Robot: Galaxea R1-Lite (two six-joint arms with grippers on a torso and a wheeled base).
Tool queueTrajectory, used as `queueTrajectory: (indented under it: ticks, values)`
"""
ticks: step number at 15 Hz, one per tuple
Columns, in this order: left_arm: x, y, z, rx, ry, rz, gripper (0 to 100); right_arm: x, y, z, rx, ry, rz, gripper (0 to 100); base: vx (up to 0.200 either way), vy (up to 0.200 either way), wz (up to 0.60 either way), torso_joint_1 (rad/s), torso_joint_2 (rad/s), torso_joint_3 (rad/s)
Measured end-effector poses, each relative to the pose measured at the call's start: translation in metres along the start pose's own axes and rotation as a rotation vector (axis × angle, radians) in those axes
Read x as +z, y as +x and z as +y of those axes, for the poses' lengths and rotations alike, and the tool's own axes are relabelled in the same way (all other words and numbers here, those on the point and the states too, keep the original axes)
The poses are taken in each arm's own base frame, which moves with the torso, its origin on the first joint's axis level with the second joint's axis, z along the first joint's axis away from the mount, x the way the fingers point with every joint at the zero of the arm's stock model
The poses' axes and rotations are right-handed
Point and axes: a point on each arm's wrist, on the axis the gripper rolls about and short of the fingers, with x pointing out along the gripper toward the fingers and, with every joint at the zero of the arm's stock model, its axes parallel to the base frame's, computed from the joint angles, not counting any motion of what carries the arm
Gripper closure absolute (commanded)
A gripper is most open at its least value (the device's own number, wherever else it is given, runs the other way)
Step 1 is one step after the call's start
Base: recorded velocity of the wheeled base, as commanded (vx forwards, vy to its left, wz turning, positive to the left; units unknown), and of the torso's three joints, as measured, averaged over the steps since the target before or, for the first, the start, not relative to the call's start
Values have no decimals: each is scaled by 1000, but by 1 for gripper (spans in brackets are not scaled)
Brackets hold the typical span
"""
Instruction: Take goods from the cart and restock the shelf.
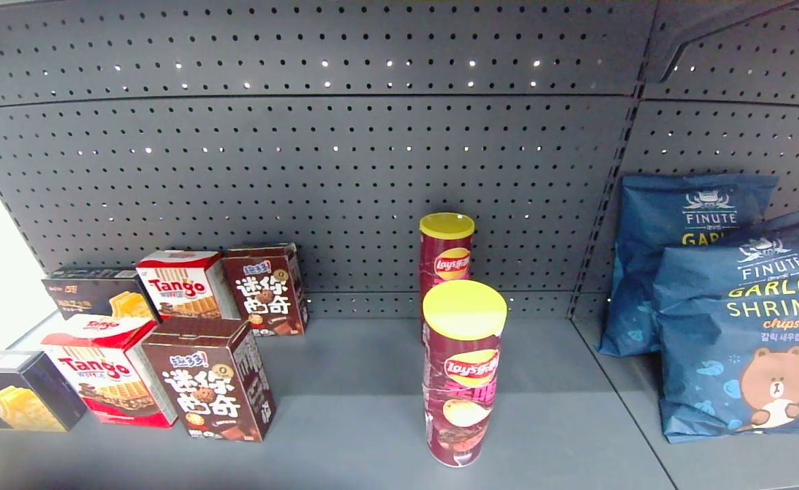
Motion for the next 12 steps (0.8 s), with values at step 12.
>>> queueTrajectory:
  ticks: [12]
  values:
    - [-37, -1, -18, -313, 1, 56, 0, -1, 0, 0, 0, 0, -6, 0, 0, 0, 0, 0, 0, 0]
